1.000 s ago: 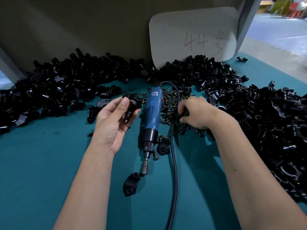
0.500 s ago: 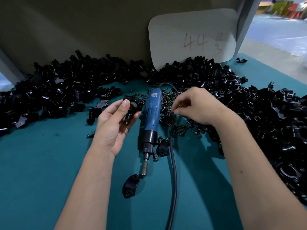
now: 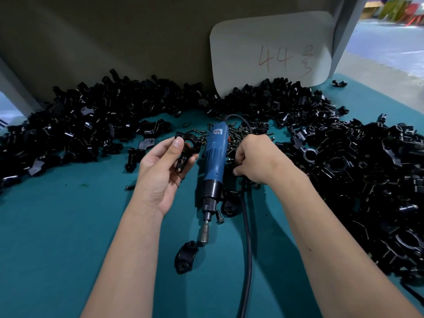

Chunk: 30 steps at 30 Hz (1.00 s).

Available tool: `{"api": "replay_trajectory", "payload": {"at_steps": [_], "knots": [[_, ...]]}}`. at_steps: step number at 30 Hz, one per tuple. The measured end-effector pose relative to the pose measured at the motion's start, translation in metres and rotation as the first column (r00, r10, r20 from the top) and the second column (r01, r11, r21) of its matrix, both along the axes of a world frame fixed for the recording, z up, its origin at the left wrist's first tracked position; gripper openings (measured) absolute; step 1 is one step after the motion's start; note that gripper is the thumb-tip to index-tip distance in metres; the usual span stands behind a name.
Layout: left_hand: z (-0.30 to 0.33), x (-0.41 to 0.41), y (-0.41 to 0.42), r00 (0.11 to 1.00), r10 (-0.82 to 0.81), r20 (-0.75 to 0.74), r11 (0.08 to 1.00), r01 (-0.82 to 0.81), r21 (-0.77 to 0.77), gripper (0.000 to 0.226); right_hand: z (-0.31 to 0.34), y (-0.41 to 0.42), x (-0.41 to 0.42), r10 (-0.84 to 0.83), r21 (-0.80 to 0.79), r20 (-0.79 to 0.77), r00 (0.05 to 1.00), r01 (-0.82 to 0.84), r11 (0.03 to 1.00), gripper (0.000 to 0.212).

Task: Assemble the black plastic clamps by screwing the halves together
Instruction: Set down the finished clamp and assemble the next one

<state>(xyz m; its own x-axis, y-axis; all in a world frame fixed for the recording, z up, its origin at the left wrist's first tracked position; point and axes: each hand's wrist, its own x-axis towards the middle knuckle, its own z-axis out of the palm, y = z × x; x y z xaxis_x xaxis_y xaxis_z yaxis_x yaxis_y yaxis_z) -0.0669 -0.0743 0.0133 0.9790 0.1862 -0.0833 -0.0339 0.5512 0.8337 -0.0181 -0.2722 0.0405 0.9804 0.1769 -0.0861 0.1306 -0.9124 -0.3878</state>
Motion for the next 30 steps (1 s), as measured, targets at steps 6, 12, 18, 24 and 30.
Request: {"api": "replay_trajectory", "payload": {"at_steps": [6,12,18,24,30], "knots": [[-0.003,0.003,0.001,1.0,-0.02,0.021,0.999,0.019,0.029,0.013,0.0,-0.011,-0.001,-0.113,0.669,0.009,0.994,0.078,0.739,0.005],[-0.01,0.005,-0.003,0.988,-0.021,0.15,0.975,-0.013,0.223,0.025,0.004,0.028,-0.009,-0.026,0.952,0.122,0.992,-0.11,0.287,0.01],[-0.014,0.006,0.0,0.98,-0.034,0.197,0.949,-0.031,0.315,0.028,-0.002,0.038,-0.012,-0.038,0.799,0.305,0.952,-0.234,0.554,0.006],[-0.016,0.006,0.001,0.983,-0.038,0.181,0.919,-0.037,0.392,0.03,0.001,0.029,-0.012,-0.016,0.673,0.375,0.927,-0.26,0.693,0.009],[-0.019,0.007,0.002,0.982,-0.034,0.184,0.88,-0.057,0.471,0.034,-0.003,0.03,-0.011,0.046,0.701,0.328,0.944,-0.275,0.658,0.016]]}}
